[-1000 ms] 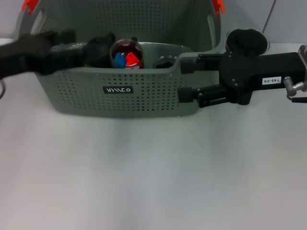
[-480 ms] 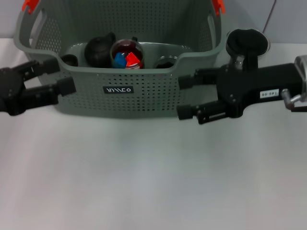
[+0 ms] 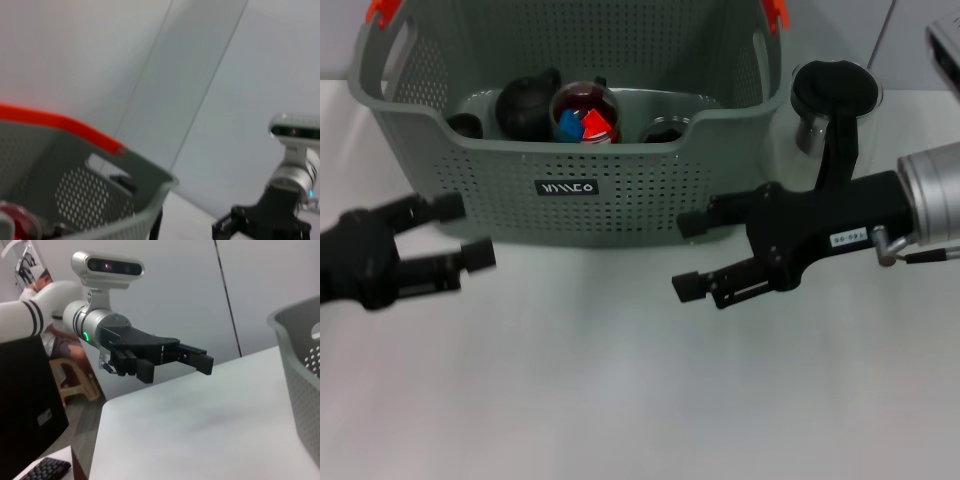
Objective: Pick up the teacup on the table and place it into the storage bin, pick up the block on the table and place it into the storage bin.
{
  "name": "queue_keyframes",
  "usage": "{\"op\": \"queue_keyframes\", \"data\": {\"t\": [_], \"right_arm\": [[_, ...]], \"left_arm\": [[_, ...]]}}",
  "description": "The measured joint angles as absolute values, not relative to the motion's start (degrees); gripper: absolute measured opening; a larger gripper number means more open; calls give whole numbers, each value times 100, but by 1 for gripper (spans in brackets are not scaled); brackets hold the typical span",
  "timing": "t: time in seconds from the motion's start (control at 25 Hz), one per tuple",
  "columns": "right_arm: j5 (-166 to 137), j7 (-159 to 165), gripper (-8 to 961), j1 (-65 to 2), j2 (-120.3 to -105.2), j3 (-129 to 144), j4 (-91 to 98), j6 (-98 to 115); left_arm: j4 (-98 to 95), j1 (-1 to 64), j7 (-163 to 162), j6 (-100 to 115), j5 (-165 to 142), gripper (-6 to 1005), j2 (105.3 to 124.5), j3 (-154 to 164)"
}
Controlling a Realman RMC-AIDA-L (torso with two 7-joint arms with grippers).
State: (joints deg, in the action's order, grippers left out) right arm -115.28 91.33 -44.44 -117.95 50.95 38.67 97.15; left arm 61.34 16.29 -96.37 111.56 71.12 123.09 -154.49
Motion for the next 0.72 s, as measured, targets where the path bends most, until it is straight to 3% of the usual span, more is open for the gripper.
{"op": "queue_keyframes", "data": {"t": [0.44, 0.72], "right_arm": [[-11532, 9136, 917, -4489, -11876, 5627, 3866, 9207], [-11532, 9144, 916, -4499, -11882, 5623, 3867, 9185]], "left_arm": [[5433, 1664, -8949, 11262, 6775, 947, 12068, -15134], [5374, 1706, -8864, 11273, 6748, 947, 12076, -15096]]}}
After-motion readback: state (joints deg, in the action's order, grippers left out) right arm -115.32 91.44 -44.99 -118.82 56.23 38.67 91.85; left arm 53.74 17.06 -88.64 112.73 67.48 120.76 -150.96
